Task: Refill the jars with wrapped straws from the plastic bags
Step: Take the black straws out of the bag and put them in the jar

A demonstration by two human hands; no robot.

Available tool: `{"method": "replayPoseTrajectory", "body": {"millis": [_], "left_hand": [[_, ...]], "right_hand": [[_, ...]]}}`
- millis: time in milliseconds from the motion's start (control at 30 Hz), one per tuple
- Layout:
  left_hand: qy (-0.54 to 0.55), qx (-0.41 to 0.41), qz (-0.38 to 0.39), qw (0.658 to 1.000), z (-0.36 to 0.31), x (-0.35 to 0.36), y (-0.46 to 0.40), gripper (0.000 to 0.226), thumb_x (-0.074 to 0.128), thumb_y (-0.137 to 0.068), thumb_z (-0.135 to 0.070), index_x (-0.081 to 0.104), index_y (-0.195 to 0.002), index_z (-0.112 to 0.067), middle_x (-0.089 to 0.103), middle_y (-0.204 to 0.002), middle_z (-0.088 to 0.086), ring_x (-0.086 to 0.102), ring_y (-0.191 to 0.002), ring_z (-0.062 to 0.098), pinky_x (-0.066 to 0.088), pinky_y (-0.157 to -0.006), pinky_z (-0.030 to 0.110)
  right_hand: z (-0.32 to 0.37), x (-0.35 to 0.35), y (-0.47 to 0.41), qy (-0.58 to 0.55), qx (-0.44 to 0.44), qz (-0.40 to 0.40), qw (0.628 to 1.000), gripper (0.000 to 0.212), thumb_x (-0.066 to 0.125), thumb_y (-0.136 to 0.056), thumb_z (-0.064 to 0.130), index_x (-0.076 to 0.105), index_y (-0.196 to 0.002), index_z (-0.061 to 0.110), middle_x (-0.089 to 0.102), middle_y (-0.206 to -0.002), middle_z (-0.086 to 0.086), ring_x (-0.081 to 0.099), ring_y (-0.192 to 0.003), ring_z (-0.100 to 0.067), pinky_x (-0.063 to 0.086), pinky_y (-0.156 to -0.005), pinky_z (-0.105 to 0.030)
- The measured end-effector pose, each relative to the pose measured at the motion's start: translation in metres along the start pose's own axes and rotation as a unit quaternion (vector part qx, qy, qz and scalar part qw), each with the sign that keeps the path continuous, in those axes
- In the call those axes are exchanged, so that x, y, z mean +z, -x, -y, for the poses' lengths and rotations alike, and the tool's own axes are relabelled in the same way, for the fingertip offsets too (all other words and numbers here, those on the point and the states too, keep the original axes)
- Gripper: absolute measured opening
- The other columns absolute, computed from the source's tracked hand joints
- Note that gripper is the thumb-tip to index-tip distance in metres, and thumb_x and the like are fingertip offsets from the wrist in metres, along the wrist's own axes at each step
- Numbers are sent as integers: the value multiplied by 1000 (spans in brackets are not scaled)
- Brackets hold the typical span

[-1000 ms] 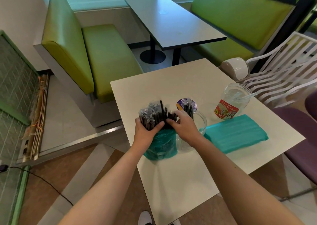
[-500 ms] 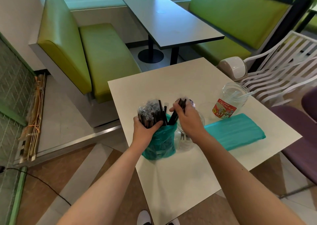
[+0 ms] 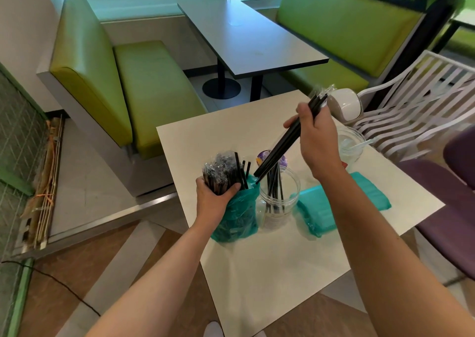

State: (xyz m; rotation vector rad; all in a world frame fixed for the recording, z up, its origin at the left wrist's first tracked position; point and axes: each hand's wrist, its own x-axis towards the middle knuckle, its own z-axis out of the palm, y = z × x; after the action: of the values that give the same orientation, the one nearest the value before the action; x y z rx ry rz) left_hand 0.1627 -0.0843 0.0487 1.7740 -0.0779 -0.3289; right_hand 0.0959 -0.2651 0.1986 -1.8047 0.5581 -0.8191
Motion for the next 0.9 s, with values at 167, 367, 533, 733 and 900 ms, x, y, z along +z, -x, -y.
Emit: {"method": "replayPoseTrajectory", "body": {"millis": [167,367,533,733,900], "left_hand": [[1,-1,-1,1000,1,0,-1,72,87,-70,-36,33,-116,-23,49,-121,-2,50,-111,15,42,-89,28],[1,-7,-5,1000,2,1,-2,73,87,-69,-36,33,-116,-22,50,-121,-1,51,-110,16,43,-88,28],[-4,-5,-2,1000,4,2,-2,73,87,-68,-39,33,-116,-24,50,-122,-1,52,-111,16,43,-89,29],[-7,-5,-4,1000,10,1,-4,75,87,-66,-43,35,-115,-23,52,-123,1,54,-114,19,47,-95,34],[-6,-3,2,1000,9,-1,-3,74,87,-68,-39,34,-117,-22,51,-123,0,52,-114,17,44,-93,30]], "right_hand": [[5,-5,-1,29,-23,-32,999,18,39,-104,34,42,-87,29,65,-75,5,58,-71,-6,45,-68,-22],[-19,0,-3,119,13,37,992,23,38,-103,38,45,-103,16,66,-91,-1,59,-80,-15,45,-72,-33],[-68,25,5,214,116,129,961,33,45,-101,35,54,-106,3,44,-117,-16,53,-87,-25,50,-87,-43],[-101,43,28,236,131,119,955,31,68,-89,21,49,-111,7,56,-113,-12,56,-98,-28,43,-80,-34],[-106,47,40,225,104,69,966,46,73,-83,12,46,-120,8,44,-127,-11,55,-107,-27,46,-93,-37]]}}
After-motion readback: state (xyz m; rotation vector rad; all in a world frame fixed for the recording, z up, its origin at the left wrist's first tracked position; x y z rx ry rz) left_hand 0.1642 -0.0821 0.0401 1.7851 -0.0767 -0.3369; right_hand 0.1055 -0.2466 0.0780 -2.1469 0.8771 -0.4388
